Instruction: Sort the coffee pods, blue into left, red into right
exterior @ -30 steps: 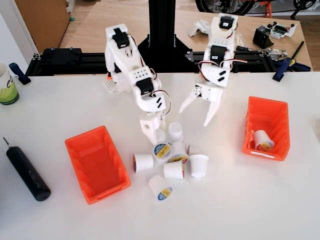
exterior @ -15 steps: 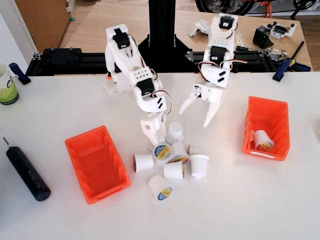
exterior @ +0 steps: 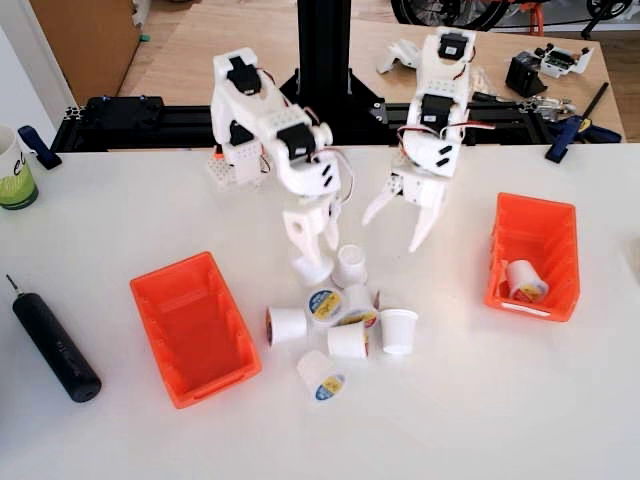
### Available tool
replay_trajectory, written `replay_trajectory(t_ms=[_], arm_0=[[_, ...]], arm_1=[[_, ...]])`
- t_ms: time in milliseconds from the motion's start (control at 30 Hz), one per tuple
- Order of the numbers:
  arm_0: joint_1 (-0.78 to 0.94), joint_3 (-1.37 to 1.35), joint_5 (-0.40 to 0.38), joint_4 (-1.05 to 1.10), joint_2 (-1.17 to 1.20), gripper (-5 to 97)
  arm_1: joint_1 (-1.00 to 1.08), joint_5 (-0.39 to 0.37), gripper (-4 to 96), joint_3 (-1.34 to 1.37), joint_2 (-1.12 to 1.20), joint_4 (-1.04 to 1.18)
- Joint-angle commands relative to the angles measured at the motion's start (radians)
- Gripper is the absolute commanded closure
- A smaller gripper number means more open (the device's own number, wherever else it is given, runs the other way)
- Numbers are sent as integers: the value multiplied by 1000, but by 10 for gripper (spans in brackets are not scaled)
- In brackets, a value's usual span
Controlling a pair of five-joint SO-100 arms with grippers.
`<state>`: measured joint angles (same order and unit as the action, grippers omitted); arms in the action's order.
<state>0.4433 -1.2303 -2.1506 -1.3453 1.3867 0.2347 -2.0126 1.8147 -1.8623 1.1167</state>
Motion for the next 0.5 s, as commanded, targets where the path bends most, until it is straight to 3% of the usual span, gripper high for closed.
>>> replay_trajectory(t_ms=[0,133,233,300,467], arm_0=[[35,160,109,-40,25,733],[66,316,293,64,17,739],[74,371,319,32,17,744],[57,362,261,-61,14,729],[-51,281,2,-310,-18,665]], arm_1=[[-34,-21,538,-178,-28,190],[-94,-11,538,-201,-52,258],[-112,-31,535,-179,-77,273],[-112,-34,533,-152,-77,245],[-109,-54,532,-26,-77,95]])
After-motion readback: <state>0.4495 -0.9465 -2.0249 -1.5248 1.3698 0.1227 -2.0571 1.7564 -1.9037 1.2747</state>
